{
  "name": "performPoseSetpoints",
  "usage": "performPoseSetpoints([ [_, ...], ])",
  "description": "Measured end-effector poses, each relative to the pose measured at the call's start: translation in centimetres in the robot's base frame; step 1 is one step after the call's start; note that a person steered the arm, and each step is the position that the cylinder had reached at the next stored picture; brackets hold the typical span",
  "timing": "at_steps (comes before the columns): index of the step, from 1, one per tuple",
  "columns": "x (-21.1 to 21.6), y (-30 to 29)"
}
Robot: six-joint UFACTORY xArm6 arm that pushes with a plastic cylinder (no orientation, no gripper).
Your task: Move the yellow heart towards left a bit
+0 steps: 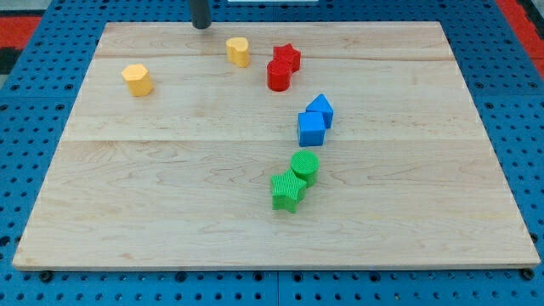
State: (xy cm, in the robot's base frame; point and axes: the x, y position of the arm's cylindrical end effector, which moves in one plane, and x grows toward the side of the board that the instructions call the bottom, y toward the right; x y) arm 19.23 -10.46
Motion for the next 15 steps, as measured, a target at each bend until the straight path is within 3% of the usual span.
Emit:
performPoseSetpoints([
  [4,1.7,6.8],
  [7,4.9,8.3],
  [12,12.4,3.4],
  [15,10.4,6.6],
])
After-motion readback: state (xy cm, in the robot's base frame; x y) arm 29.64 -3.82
